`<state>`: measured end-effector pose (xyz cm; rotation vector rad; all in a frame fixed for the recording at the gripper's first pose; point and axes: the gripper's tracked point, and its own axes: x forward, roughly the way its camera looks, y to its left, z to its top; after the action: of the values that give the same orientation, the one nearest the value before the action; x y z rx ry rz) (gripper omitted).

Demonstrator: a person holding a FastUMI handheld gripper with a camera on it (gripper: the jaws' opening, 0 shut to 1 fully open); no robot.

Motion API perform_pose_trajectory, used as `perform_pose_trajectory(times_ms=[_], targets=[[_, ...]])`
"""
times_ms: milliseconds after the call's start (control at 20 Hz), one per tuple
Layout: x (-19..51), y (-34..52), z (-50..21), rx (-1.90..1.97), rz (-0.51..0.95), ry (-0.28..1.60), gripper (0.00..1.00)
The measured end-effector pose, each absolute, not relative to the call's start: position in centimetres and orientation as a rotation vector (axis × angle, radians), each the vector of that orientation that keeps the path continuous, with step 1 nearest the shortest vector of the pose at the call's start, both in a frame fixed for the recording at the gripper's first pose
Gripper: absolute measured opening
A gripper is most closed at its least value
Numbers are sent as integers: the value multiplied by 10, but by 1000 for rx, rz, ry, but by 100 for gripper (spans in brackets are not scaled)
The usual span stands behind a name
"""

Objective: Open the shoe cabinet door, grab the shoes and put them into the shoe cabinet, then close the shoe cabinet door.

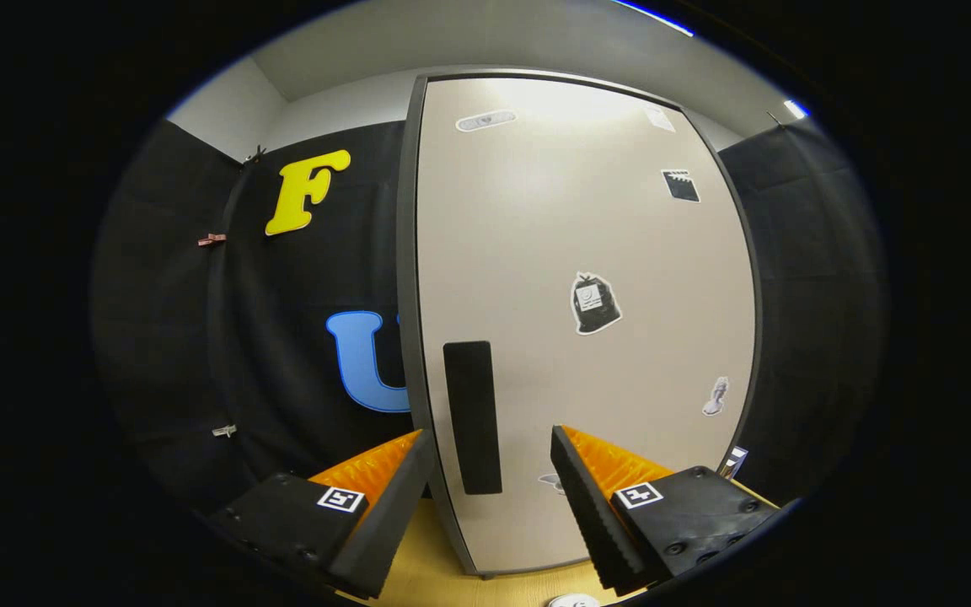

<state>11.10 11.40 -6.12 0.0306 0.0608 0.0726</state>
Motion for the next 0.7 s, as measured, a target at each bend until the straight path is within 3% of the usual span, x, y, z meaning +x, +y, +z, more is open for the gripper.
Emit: perform_pose_trajectory(times_ms=[200,300,400,500,600,700], targets=[[133,117,-70,27,57,64,89],[141,117,-74,30,50,69,74],[147,119,-78,31,48,78,74],[151,119,-79,27,40,74,64],[156,122,-81,25,43,70,63],[153,123,-78,18,41,63,42]])
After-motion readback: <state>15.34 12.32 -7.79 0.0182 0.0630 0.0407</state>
